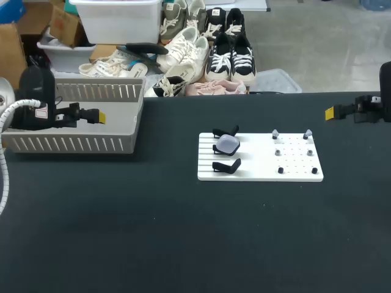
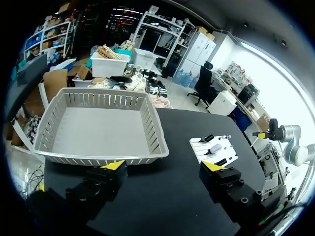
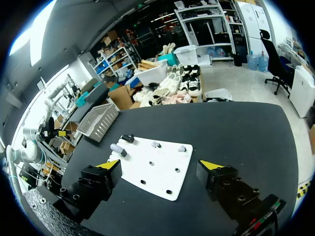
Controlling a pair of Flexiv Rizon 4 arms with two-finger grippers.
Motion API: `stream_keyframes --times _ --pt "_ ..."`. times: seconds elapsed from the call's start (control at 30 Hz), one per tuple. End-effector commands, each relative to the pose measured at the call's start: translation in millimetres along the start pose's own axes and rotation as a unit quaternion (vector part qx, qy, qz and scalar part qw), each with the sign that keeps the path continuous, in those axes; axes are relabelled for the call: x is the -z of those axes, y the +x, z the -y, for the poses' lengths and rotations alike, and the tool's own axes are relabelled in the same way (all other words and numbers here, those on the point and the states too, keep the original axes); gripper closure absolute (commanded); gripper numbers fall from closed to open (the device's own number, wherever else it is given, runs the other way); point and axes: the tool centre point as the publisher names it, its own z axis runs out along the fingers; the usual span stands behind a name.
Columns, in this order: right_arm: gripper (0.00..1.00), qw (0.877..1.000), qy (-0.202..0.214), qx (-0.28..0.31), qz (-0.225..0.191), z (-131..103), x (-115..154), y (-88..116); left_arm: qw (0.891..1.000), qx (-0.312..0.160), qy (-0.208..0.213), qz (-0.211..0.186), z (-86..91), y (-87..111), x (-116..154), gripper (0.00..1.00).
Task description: Pick up each earbud case from the left stands, insert the matching earbuds, close the lid, and place the case in the box.
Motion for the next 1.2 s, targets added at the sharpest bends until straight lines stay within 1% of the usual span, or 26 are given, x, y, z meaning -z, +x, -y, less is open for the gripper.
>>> stream_keyframes --times 0.03,0.6,0.63,0.7,0.77,0.87,0.9,1.0,1.1,1.2 --pt "0.00 1.000 -0.001 0.000 -0.001 1 0 -1 1.000 0.000 -0.002 -0.003 0.5 -1.5 0 0.00" --pt "0.00 1.000 -0.001 0.000 -0.001 1 0 -1 1.000 0.000 -0.002 -0.003 0.5 -1.5 0 0.00" --pt "0.00 1.000 -0.001 0.000 -0.001 1 0 -1 1.000 -0.021 -0.001 -0.009 1.7 -1.3 -2 0.00" --pt "0.00 1.000 -0.001 0.000 -0.001 1 0 -1 0.999 -0.034 0.014 -0.008 4.0 -4.7 -5 0.00" --pt "0.00 1.000 -0.001 0.000 -0.001 1 0 -1 0.998 -0.061 0.022 -0.006 10.0 -9.3 -10 0.00" --pt "0.00 1.000 -0.001 0.000 -0.001 1 0 -1 0.993 -0.101 0.058 -0.016 23.9 -17.0 -15 0.00" --pt "0.00 1.000 -0.001 0.000 -0.001 1 0 -1 0.990 -0.118 0.070 -0.019 29.3 -19.5 -17 0.00" --pt "0.00 1.000 -0.001 0.000 -0.001 1 0 -1 0.982 -0.169 0.086 -0.019 44.6 -27.5 -26 0.00" --pt "0.00 1.000 -0.001 0.000 -0.001 1 0 -1 0.968 -0.232 0.097 -0.014 59.6 -34.8 -36 0.00" --pt "0.00 1.000 -0.001 0.000 -0.001 1 0 -1 0.956 -0.272 0.106 -0.012 77.6 -43.8 -49 0.00"
